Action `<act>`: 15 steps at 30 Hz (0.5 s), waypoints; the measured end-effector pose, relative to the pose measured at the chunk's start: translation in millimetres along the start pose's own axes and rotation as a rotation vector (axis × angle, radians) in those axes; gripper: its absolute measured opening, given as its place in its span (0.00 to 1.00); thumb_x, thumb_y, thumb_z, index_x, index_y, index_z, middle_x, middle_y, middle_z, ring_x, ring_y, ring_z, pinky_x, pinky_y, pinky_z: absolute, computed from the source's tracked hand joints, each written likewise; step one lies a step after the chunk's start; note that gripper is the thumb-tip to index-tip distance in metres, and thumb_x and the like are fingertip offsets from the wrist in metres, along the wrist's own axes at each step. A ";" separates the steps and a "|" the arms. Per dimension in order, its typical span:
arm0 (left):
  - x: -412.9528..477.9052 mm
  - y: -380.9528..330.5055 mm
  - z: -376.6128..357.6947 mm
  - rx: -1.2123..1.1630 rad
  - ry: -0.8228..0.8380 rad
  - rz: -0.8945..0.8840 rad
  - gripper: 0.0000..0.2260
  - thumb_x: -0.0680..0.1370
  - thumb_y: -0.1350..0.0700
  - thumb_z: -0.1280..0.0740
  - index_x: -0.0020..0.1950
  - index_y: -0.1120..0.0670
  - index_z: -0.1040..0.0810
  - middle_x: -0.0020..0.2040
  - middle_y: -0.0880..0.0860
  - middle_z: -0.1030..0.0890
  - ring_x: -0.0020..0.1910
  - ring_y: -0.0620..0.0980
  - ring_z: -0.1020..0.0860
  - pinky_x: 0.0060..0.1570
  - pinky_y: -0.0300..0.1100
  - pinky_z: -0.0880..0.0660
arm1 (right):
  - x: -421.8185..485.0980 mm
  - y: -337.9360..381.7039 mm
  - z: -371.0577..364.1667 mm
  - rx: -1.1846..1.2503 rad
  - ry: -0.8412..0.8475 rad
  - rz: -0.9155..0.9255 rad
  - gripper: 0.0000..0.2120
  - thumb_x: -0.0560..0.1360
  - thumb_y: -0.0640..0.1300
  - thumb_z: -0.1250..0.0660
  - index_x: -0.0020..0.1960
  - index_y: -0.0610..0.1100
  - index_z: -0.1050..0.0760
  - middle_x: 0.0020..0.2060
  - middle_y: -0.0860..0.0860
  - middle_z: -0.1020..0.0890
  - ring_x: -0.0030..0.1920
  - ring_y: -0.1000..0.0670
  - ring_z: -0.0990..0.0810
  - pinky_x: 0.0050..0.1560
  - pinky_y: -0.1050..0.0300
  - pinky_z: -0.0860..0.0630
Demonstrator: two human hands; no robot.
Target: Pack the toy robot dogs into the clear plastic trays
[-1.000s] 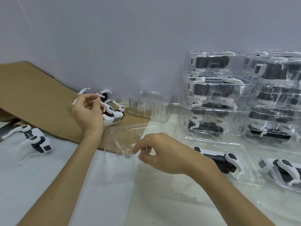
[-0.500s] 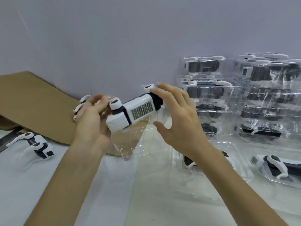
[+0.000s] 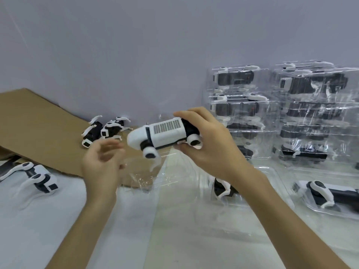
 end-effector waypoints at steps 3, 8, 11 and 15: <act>2.1 28.4 7.9 0.187 0.062 -0.001 0.18 0.70 0.54 0.26 0.59 0.48 0.23 0.55 0.44 0.21 0.56 0.48 0.23 0.51 0.40 0.27 | 1.8 -9.8 7.0 0.057 0.003 -0.098 0.25 0.74 0.50 0.25 0.68 0.51 0.26 0.57 0.58 0.22 0.55 0.57 0.23 0.57 0.53 0.23; 1.7 76.9 1.4 0.134 0.342 0.413 0.24 0.64 0.47 0.27 0.60 0.44 0.20 0.56 0.52 0.16 0.60 0.54 0.21 0.57 0.47 0.28 | 3.6 -1.4 16.8 0.206 0.027 -0.093 0.20 0.75 0.49 0.25 0.65 0.52 0.24 0.53 0.58 0.18 0.53 0.55 0.19 0.53 0.52 0.21; 5.5 78.4 6.4 0.161 0.340 0.408 0.20 0.64 0.49 0.27 0.56 0.47 0.17 0.53 0.53 0.16 0.57 0.56 0.20 0.56 0.47 0.27 | 3.8 10.2 22.2 0.266 0.039 -0.063 0.18 0.75 0.49 0.25 0.64 0.51 0.23 0.49 0.59 0.18 0.51 0.55 0.19 0.50 0.54 0.20; 9.5 76.5 11.6 0.126 0.270 0.360 0.07 0.74 0.59 0.28 0.51 0.50 0.14 0.45 0.52 0.14 0.41 0.49 0.20 0.51 0.49 0.27 | -3.2 16.9 32.2 0.381 0.010 -0.086 0.16 0.76 0.48 0.26 0.62 0.50 0.22 0.44 0.62 0.17 0.45 0.57 0.17 0.43 0.67 0.24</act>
Point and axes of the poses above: each hand's wrist, its own x-axis towards the middle knuckle, its own z-axis out of the back of the hand, y = z × x, the point moved 6 cm from there along x, towards the middle knuckle
